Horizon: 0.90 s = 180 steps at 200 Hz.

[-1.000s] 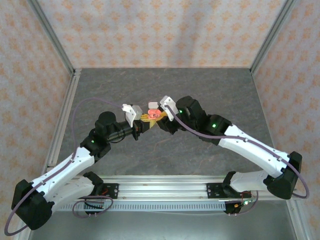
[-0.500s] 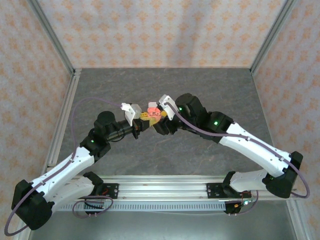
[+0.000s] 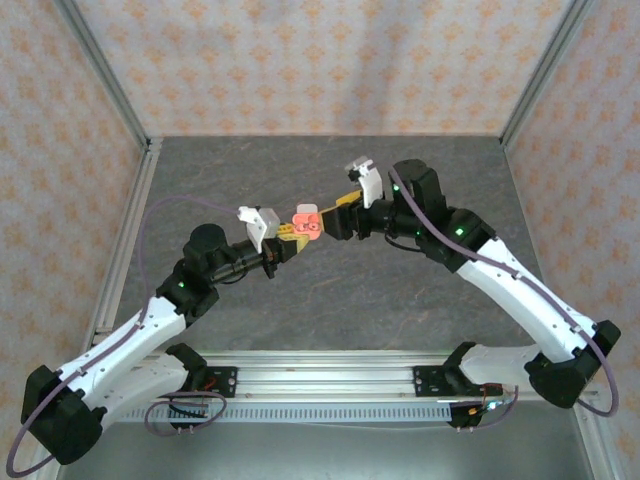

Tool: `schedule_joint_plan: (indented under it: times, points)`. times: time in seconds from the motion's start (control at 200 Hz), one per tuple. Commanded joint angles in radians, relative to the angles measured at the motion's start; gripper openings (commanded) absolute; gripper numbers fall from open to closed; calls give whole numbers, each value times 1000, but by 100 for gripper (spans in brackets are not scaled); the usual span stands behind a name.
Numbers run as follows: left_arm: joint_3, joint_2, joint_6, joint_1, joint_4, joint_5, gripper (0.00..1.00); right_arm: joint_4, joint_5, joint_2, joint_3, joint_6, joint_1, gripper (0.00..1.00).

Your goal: Insert wireless bluetooth earbuds into charging case

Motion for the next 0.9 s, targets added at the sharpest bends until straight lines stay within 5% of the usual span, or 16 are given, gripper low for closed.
schedule_joint_plan:
  times: [0.0, 0.485, 0.896]
  points:
    - [14, -17, 3, 5, 45, 18, 0, 35, -67, 51, 20, 126, -40, 60]
    - [33, 0, 3, 3, 27, 54, 0, 464, -569, 245, -77, 559, -113, 40]
    - [31, 16, -4, 3, 29, 22, 0, 721, -715, 164, -187, 701, -114, 38]
